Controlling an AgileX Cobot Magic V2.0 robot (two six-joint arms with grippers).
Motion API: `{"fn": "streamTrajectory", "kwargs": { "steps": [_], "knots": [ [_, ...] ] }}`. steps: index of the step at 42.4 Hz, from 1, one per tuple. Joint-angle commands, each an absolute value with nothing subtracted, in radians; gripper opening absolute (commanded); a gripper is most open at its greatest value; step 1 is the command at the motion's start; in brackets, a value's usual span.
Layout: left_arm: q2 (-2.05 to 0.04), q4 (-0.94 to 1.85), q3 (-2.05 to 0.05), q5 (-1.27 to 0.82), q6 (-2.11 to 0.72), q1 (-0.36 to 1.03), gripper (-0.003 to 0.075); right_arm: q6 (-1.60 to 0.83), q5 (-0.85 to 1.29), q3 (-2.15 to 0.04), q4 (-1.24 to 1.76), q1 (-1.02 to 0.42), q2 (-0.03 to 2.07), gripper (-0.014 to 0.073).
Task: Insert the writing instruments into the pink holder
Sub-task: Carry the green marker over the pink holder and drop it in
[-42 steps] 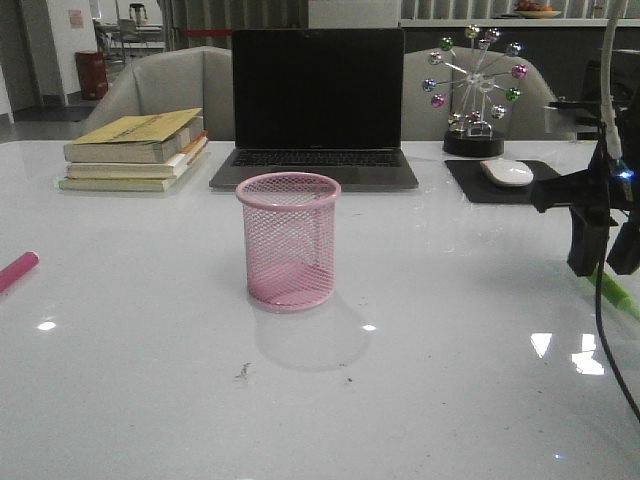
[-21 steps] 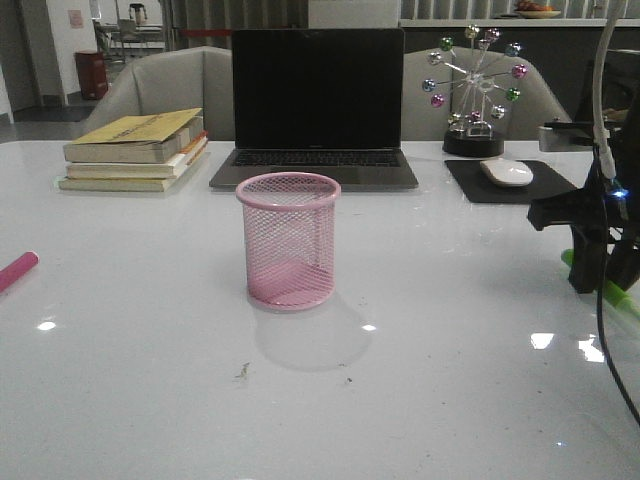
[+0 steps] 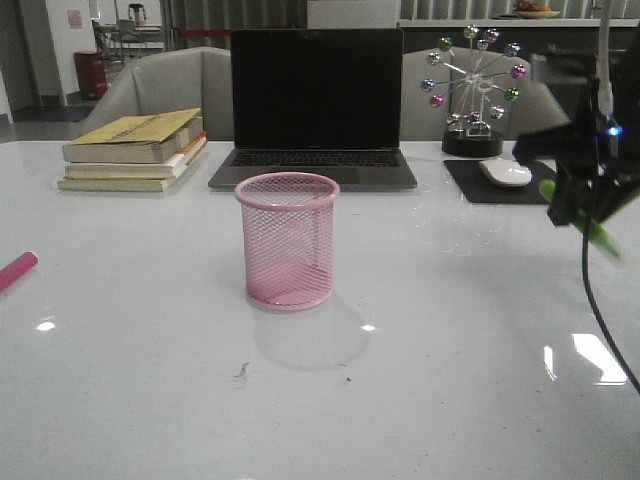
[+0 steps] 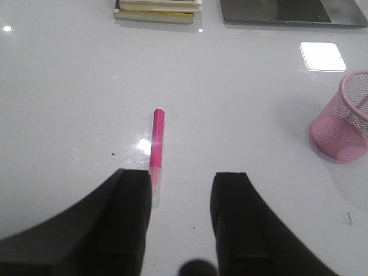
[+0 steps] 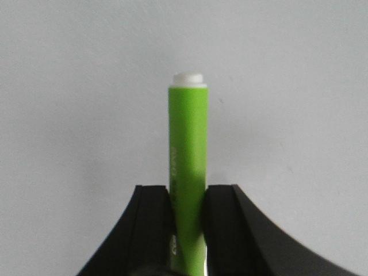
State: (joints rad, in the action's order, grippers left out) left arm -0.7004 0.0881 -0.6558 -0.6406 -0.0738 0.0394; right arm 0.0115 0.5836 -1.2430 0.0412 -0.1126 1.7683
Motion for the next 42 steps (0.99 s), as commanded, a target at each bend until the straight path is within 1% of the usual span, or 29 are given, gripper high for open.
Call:
{"fn": "streamTrajectory", "kwargs": {
  "steps": [1,4,10,14,18,23,30,42],
  "knots": [
    [-0.702,0.100,-0.688,-0.565,-0.066,0.045,0.0328,0.000,0.458,-1.260,0.049,-0.182,1.642,0.0163],
    [-0.702,0.100,-0.688,-0.565,-0.066,0.045,0.0328,0.000,0.341,-1.237,0.049,-0.254,1.591,0.0163],
    [-0.702,0.100,-0.688,-0.565,-0.066,0.045,0.0328,0.000,0.021,-1.158,0.050,-0.415,1.532,0.0163],
    [-0.702,0.100,-0.688,-0.565,-0.066,0.045,0.0328,0.000,-0.155,-1.120,0.050,-0.503,1.541,0.0163],
    [-0.702,0.100,-0.688,-0.564,-0.066,0.045,0.0328,0.000,-0.281,-1.102,0.050,-0.577,1.568,0.0163],
    [-0.702,0.100,-0.688,-0.564,-0.066,0.045,0.0328,0.000,-0.428,-1.102,0.050,-0.625,1.637,0.0163],
    [-0.702,0.100,-0.688,-0.564,-0.066,0.045,0.0328,0.000,-0.554,-1.102,0.049,-0.635,1.733,0.0163],
    [-0.702,0.100,-0.688,-0.564,-0.066,0.045,0.0328,0.000,-0.567,-1.100,0.049,-0.632,1.837,0.0164]
  ]
}}
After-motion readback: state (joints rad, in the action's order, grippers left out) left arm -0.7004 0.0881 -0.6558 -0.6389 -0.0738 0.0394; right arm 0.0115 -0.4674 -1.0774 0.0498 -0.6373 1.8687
